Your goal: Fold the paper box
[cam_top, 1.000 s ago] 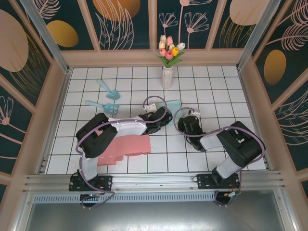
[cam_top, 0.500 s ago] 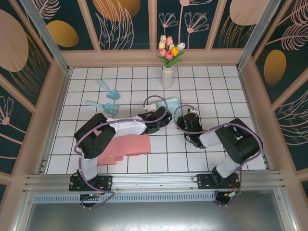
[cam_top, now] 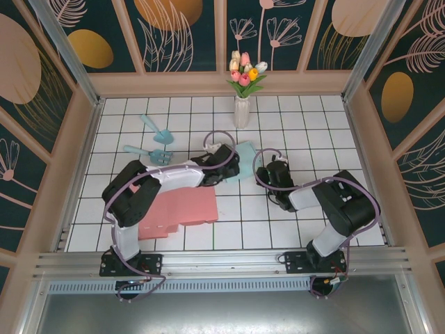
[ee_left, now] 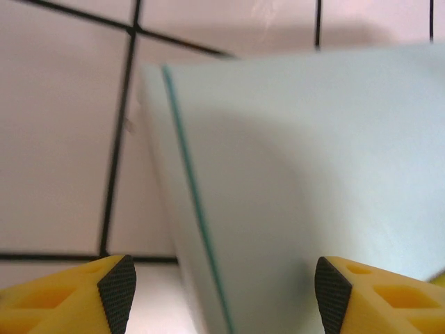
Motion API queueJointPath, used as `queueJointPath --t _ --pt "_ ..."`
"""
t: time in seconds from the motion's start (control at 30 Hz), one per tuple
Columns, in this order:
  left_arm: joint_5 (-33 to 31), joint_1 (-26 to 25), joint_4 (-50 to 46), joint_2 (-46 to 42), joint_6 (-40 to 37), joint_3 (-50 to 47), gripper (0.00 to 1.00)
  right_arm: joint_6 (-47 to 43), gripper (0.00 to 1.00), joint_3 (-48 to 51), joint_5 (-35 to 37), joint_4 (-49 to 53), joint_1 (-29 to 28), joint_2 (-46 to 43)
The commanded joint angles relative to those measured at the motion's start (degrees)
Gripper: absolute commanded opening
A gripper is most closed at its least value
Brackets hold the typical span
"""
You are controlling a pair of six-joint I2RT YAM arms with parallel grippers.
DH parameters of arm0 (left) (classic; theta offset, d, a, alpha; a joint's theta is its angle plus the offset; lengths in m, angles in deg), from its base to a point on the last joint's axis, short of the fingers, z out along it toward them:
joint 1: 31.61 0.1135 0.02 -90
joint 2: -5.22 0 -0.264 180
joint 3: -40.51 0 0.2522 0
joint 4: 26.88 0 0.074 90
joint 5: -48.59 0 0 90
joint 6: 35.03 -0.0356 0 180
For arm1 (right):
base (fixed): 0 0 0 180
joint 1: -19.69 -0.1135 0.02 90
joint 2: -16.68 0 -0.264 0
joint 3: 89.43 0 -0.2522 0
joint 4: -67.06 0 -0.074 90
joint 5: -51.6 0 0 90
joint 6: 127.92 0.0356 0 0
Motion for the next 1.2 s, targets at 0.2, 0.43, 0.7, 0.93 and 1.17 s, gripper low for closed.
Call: queueJointPath --t 0.2,0.43,0.7,0.93,1.17 --pt "2.61 2.64 9.62 -4.23 -11.58 0.51 0.72 1.04 0.22 -1.26 -2.84 2.37 0.89 -1.4" --pt "3.54 7.27 10.85 2.06 -21.85 6.88 0.72 3.98 0.16 -3.01 -5.56 9.82 2.95 -3.64" --pt "12.5 8.4 16.87 11.28 -29.92 12.46 0.7 3.96 0.03 -4.76 -12.62 9.5 6.72 -0.84" --pt "21.54 8.42 20.98 14.94 -31.11 13.28 0.68 3.36 0.03 -7.24 -15.71 9.31 7.98 3.36" --pt "30.32 8.37 24.22 17.92 -29.38 11.49 0.62 1.8 0.03 -9.75 -18.51 10.31 9.46 6.33"
